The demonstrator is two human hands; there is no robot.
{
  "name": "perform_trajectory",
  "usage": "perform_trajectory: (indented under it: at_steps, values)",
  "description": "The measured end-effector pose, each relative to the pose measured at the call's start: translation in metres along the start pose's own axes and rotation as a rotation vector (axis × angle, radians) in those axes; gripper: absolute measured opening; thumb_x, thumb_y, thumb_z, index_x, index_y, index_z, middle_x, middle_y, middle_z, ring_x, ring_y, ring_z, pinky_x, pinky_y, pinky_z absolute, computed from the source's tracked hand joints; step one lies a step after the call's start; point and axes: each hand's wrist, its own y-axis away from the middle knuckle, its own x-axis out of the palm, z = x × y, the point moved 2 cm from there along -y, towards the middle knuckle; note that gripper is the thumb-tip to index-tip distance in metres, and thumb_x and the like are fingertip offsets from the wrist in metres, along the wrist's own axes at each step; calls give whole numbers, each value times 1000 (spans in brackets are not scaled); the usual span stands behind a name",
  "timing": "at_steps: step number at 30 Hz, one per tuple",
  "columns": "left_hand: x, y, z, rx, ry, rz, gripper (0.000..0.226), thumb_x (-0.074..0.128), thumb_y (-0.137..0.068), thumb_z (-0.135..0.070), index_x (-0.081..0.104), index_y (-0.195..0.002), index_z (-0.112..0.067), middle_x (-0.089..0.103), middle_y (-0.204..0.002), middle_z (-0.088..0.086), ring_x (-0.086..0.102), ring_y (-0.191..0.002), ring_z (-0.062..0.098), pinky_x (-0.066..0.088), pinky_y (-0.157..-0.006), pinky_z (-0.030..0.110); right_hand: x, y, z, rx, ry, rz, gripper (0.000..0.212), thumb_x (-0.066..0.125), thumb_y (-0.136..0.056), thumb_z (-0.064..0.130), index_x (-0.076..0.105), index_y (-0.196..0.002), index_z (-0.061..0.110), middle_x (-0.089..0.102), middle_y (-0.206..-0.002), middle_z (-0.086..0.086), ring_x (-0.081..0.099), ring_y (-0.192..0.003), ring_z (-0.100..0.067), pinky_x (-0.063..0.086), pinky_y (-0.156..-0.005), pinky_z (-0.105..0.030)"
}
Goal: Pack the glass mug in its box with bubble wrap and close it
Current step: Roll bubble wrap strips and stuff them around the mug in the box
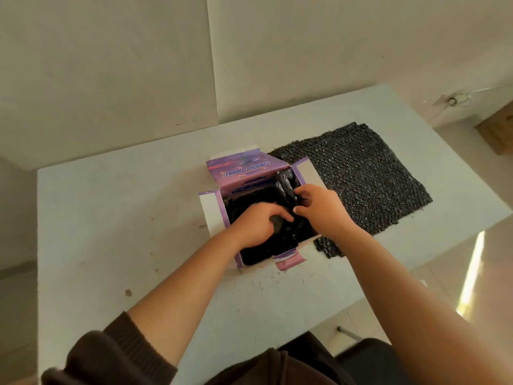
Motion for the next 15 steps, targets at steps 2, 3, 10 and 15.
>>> perform_trajectory:
  at_steps: [2,3,10,15]
  values:
    - [-18,-8,1,7,-27,-20,47,43,-79,9,67,-103,-25,65,-112,2,61,-101,21,49,-87,35,5,1,-2,-22,122,-31,39,61,-82,6,58,-121,15,66,-115,-9,60,-107,-26,48,-93,-43]
    - [-25,-13,0,28,-67,-15,43,47,-81,7,65,-105,-24,65,-114,0,60,-103,18,48,-90,37,6,2,-2,-23,156,-48,39,58,-83,7,58,-120,17,67,-112,-10,60,-105,-27,49,-90,-43]
    - [-28,-28,-4,22,-24,208,67,30,-78,24,59,-124,-15,58,-130,1,51,-122,9,36,-104,23,19,14,4,-40,219,-89,55,66,-85,23,43,-134,12,62,-118,-14,56,-109,-32,43,-82,-34]
    - [-32,-33,6,57,-93,241,44,55,-82,9,60,-120,-14,61,-124,-1,55,-118,11,40,-101,24,28,16,-3,-85,235,-201,64,52,-83,-2,33,-139,23,65,-108,-14,59,-94,-34,38,-65,-36]
